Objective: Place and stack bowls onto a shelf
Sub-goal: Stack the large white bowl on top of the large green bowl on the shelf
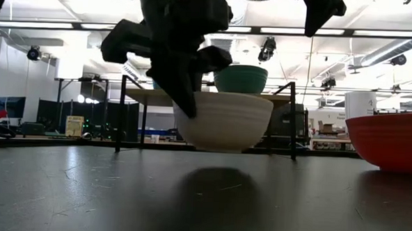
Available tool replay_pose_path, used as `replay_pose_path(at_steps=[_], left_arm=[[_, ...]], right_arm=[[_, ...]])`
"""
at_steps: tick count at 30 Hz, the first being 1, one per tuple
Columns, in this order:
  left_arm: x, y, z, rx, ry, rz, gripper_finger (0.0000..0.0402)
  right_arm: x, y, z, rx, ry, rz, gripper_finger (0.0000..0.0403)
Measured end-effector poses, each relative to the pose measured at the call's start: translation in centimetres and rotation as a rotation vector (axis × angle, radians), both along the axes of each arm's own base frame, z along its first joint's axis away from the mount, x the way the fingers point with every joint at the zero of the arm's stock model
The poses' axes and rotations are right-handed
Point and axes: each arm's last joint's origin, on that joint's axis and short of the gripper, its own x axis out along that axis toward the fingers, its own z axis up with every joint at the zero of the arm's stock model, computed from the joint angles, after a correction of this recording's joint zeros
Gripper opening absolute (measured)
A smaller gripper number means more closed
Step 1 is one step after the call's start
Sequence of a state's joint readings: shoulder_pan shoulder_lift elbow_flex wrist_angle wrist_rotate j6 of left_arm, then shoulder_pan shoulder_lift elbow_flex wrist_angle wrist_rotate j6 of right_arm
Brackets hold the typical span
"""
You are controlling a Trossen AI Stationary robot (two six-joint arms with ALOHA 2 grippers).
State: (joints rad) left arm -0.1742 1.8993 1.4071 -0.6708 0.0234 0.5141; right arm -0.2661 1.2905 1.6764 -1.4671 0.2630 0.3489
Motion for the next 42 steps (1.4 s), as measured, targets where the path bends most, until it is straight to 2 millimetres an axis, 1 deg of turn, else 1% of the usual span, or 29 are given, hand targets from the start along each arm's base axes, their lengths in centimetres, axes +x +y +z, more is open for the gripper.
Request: replay_pose_path(at_steps=[3,7,11,13,16,19,23,25,27,30,33,42], left_arm=[[0.0,-0.1,1.0,0.077,0.010,-0.014,0.0000],[-0.1,0.2,2.7,0.212,0.012,-0.053,0.0000],[-0.4,1.6,4.0,0.350,-0.006,-0.107,0.0000],[-0.7,2.9,5.1,0.397,-0.029,-0.117,0.0000],[-0.9,5.5,6.9,0.434,-0.093,-0.118,0.0000],[-1.2,8.1,9.0,0.425,-0.202,-0.106,0.0000],[-1.5,11.7,12.1,0.394,-0.414,0.023,0.0000],[-1.7,13.3,13.4,0.413,-0.506,0.081,0.0000],[-1.7,14.8,14.3,0.430,-0.583,0.131,0.0000],[-1.9,16.5,14.5,0.376,-0.630,0.125,0.0000],[-1.6,17.6,14.3,0.294,-0.649,0.132,0.0000],[-1.1,19.7,13.2,0.278,-0.645,0.210,0.0000]], right_arm=[[-0.2,0.1,0.1,0.008,0.003,0.003,0.0054],[-0.5,0.2,-0.1,0.011,0.013,0.003,0.0054],[-0.6,0.2,-0.7,0.016,0.031,0.003,0.0054],[-0.9,0.3,-1.2,0.021,0.050,0.003,0.0054],[-1.3,0.4,-2.2,0.030,0.082,0.002,0.0054],[-1.7,0.5,-3.1,0.037,0.110,0.002,0.0054],[-2.2,0.6,-4.2,0.039,0.113,-0.022,0.0054],[-2.3,0.6,-4.5,0.037,0.104,-0.024,0.0054],[-2.4,0.7,-4.9,0.035,0.096,-0.024,0.0054],[-2.5,0.7,-5.2,0.031,0.081,-0.024,0.0054],[-2.6,0.7,-5.4,0.032,0.083,-0.024,0.0054],[-2.6,0.7,-6.1,0.034,0.094,-0.024,0.0054]])
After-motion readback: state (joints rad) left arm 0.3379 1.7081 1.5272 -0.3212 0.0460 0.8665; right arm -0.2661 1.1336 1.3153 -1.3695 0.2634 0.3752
